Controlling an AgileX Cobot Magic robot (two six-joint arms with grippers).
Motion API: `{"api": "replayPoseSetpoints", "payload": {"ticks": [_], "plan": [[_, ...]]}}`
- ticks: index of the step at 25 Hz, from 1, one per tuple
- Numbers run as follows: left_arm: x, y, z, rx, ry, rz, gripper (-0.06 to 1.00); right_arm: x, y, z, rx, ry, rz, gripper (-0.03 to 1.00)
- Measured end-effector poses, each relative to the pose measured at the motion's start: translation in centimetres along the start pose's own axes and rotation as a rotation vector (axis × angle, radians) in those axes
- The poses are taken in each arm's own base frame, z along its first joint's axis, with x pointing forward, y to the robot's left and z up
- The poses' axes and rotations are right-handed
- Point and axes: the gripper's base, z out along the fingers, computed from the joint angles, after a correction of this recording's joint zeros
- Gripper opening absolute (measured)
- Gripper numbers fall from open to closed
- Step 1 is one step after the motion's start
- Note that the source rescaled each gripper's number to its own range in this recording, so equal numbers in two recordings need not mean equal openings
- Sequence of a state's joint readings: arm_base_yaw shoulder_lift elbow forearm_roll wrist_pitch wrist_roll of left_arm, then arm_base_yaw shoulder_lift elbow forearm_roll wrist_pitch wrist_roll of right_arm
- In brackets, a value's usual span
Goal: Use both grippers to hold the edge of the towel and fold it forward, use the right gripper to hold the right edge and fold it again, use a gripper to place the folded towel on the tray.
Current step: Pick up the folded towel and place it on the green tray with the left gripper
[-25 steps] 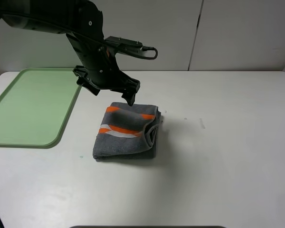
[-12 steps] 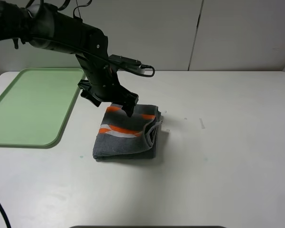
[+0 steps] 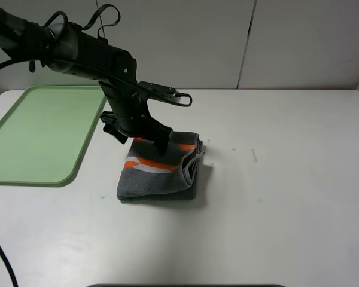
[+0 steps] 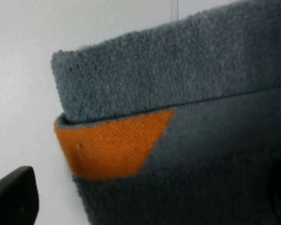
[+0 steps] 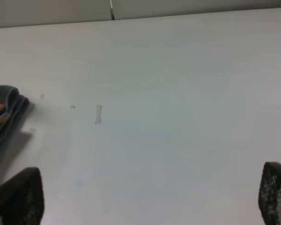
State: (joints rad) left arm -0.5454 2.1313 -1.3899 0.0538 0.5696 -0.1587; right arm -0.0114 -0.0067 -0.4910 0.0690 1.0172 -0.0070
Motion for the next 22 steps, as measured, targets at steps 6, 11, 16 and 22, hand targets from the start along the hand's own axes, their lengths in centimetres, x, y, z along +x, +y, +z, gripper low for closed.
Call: {"api": "replayPoseSetpoints", "payload": {"ticks": [6, 11, 16, 22], "plan": [[0.2, 0.0, 1.1, 0.002, 0.019, 0.002, 1.00, 0.0, 0.0, 0.0, 0.000, 0.000, 0.000, 1.00], [0.2, 0.0, 1.4, 0.004, 0.023, 0.000, 1.00, 0.0, 0.0, 0.0, 0.000, 0.000, 0.000, 1.00], [0.2, -0.1, 1.5, 0.013, 0.023, -0.008, 1.00, 0.0, 0.0, 0.0, 0.000, 0.000, 0.000, 1.00], [0.2, -0.1, 1.5, 0.015, 0.024, -0.010, 1.00, 0.0, 0.0, 0.0, 0.000, 0.000, 0.000, 1.00]]}}
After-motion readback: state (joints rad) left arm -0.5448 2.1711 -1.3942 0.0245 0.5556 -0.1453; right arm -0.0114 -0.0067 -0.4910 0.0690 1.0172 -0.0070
